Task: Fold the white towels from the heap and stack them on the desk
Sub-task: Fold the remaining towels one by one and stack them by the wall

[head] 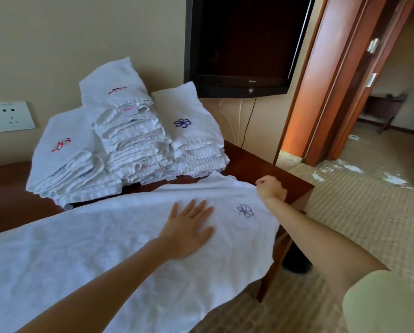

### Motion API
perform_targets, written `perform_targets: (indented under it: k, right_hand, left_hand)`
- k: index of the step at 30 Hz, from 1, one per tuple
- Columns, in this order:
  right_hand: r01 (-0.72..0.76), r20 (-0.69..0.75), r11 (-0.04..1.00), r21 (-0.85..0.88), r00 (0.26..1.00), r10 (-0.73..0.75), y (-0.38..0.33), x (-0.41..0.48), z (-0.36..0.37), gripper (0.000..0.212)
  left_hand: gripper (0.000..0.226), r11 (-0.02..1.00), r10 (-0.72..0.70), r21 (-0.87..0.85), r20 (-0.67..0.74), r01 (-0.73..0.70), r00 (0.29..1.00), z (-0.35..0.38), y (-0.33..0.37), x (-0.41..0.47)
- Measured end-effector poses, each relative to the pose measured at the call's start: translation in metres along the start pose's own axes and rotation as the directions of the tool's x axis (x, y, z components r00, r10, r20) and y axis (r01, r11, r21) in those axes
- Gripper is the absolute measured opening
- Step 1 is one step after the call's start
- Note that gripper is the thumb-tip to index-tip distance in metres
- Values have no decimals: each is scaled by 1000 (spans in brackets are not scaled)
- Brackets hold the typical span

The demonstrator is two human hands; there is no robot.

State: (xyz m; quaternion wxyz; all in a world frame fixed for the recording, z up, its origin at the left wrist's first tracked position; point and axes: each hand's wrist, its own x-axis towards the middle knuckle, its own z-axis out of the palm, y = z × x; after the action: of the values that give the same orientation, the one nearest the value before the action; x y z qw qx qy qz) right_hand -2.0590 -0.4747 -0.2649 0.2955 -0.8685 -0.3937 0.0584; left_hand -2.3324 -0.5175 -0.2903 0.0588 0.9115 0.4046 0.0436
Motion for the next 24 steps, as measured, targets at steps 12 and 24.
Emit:
perform_targets:
  k: [12,24]
  right_hand:
    - [253,359,960,119,890,-279,-46,3,20,48]
    - [173,-58,976,135,984,-167,-22,-1,14,28]
  left_hand:
    - [91,1000,24,5,-25,-24,999,8,19,-16]
    - [60,977,4,-209,-127,-30,992,1,22,-24]
